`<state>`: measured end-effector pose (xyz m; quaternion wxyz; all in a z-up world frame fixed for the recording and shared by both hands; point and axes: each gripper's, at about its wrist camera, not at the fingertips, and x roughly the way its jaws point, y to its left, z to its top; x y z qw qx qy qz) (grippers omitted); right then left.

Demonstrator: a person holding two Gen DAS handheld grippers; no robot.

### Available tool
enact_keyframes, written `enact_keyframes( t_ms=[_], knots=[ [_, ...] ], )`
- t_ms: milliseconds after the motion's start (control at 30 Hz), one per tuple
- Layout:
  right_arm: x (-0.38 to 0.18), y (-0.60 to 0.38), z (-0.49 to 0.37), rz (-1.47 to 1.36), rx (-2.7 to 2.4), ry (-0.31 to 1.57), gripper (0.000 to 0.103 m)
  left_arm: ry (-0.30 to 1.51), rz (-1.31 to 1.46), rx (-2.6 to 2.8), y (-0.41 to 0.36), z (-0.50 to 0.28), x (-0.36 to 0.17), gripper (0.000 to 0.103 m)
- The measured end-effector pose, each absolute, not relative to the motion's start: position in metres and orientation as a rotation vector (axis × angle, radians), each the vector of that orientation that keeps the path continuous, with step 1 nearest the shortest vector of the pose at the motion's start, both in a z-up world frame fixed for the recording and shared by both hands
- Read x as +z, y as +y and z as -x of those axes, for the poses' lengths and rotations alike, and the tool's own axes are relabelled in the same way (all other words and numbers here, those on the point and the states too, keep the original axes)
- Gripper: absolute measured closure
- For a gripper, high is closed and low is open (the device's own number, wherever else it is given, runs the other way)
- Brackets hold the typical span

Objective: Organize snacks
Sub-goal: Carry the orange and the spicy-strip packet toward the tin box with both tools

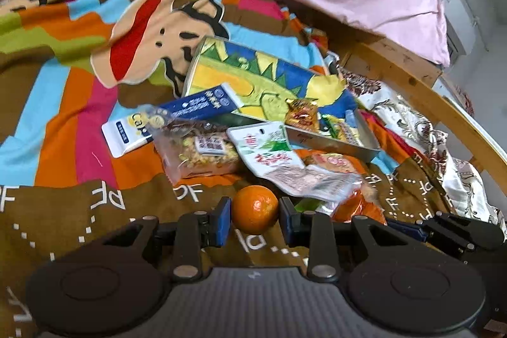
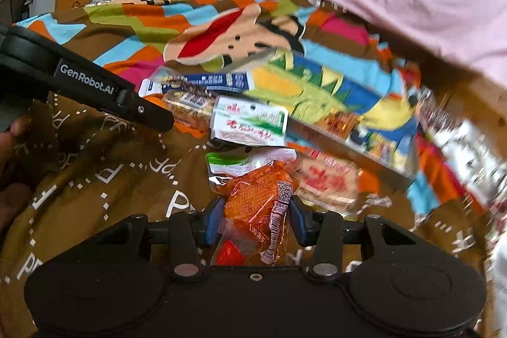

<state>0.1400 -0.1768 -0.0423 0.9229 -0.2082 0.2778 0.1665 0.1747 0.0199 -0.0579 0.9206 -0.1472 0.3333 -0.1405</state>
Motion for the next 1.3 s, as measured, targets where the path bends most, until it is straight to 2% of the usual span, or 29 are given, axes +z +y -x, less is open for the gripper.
enact_keyframes(
  t_ms=[267,700,1033,1300],
  knots=[
    [-0.023,-0.188,-0.129,0.423,0.292,0.436,0.057,0.619,0.252,-0.304,0.001,-0.153,-0.039,0.068],
    [0.003,-0.222,-0.155,0.383,0.251,0.291,0.056,0.584,0.282,-0.248,-0.038,-0.173,-0.011,0.068],
    [-0.007,-0.246,-0.251,0.302,0.205,0.241,0.056,0.514,0.329,-0.226,-0.066,-0.259,0.009,0.068],
    [-0.037,-0.266,-0.327,0.194,0.141,0.279,0.056,0.535,0.31,-0.203,-0.08,-0.331,-0.011,0.068]
  ],
)
